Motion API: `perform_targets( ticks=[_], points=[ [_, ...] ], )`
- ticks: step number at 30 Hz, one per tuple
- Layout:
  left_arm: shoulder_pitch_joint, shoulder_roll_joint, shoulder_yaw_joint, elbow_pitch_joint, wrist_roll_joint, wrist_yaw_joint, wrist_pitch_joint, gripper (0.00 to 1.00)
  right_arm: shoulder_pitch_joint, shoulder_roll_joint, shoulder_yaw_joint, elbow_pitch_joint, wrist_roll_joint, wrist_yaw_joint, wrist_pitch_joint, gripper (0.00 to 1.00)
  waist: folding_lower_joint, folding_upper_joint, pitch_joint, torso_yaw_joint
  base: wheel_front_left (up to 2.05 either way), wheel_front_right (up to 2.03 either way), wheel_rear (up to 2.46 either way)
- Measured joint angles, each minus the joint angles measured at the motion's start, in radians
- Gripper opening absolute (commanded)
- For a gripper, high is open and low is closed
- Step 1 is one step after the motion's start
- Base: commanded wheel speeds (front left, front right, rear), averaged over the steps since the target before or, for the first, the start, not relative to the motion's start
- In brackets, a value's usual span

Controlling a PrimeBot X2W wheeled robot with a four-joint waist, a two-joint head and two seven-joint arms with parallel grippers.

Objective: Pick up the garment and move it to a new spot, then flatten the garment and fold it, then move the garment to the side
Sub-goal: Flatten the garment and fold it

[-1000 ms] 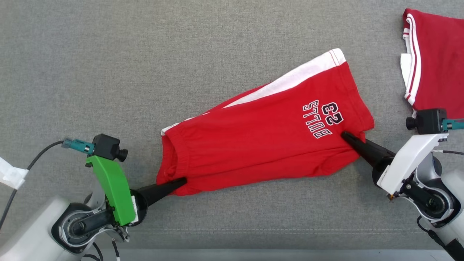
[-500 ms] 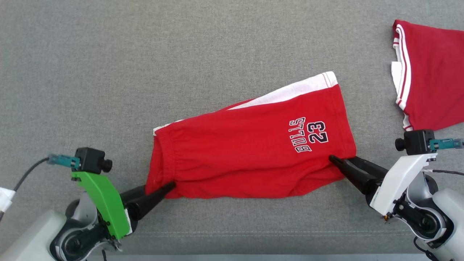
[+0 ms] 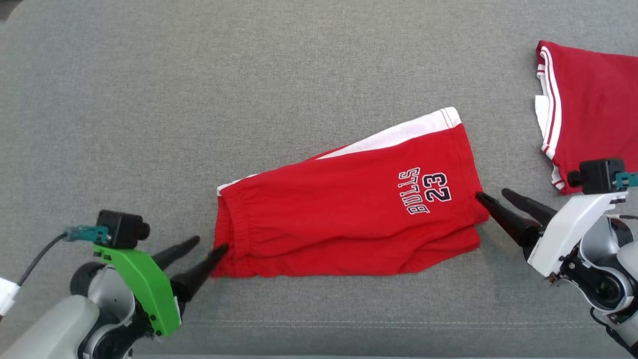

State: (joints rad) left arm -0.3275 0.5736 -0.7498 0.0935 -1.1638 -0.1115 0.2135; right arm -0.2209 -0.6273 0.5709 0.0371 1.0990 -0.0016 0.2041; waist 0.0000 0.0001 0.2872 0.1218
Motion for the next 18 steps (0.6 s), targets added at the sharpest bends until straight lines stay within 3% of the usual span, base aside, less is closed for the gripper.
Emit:
perform_targets(
  ticks=[6, 12, 18],
  points=[
    [-0.026, -0.002, 0.012, 0.003, 0.151, 0.054, -0.137, 1.00, -0.050, -0.002, 0.019, 0.061, -0.017, -0.011, 0.042, 1.00, 0.0000, -0.0001, -0.025, 0.027, 0.00, 0.00, 0.00],
    [-0.024, -0.053, 0.007, -0.008, 0.260, 0.116, -0.270, 1.00, -0.051, -0.010, 0.020, 0.139, -0.012, -0.039, 0.078, 1.00, 0.0000, 0.0000, -0.049, 0.075, 0.00, 0.00, 0.00],
    [0.005, -0.081, 0.016, -0.011, 0.308, 0.175, -0.371, 1.00, -0.051, -0.016, 0.000, 0.197, 0.035, -0.051, 0.107, 1.00, 0.0000, 0.0000, -0.064, 0.129, 0.00, 0.00, 0.00]
  ],
)
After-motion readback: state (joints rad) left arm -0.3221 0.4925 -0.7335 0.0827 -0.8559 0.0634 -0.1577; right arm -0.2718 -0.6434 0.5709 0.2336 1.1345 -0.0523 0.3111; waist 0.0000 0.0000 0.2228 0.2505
